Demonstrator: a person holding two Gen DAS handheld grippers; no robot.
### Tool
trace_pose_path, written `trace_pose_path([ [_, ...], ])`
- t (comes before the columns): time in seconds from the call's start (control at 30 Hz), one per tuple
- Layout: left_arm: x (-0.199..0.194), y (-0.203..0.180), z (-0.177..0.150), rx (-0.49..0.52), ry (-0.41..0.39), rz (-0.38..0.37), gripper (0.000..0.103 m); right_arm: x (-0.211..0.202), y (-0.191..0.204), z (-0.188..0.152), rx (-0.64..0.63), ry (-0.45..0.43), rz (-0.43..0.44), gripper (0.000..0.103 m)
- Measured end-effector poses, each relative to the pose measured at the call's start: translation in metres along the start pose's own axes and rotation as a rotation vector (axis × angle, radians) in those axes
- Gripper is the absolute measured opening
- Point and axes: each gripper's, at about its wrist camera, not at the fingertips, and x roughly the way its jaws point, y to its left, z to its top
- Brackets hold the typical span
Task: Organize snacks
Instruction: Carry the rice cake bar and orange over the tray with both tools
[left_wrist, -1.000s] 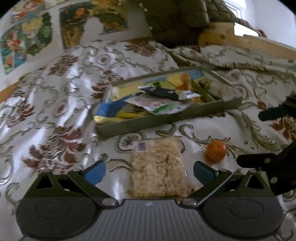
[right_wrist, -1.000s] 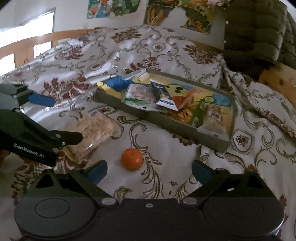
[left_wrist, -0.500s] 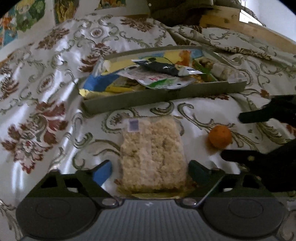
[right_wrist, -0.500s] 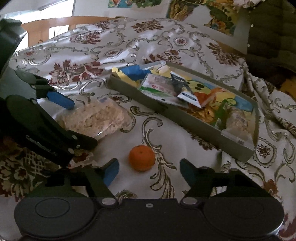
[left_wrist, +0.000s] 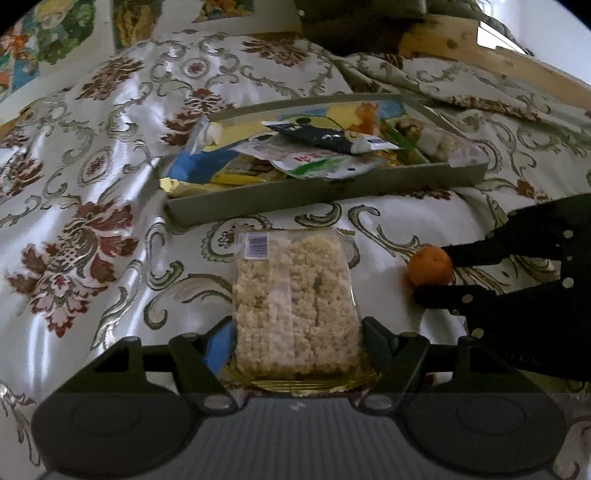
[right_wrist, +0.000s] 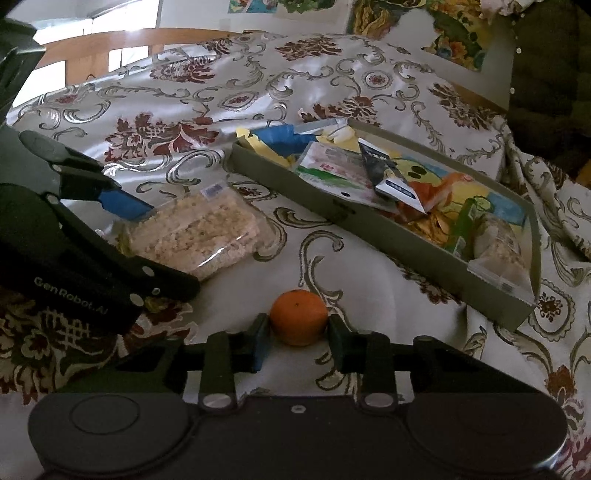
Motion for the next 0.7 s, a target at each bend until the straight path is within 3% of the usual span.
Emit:
trace_pose_path([
  [0.4,-0.018,0.01,0.009,-0.116,-0.066,0.041,0.077,-0.02,-0.015,0.014,0.068,-0.094,-0.043,0.036],
  [0.7,-0.017,0.011,0.057,-0.187,-0.179,0.045,0.077,-0.035,-0.051,0.033,0.184,-0.212,-0.147,0.036],
])
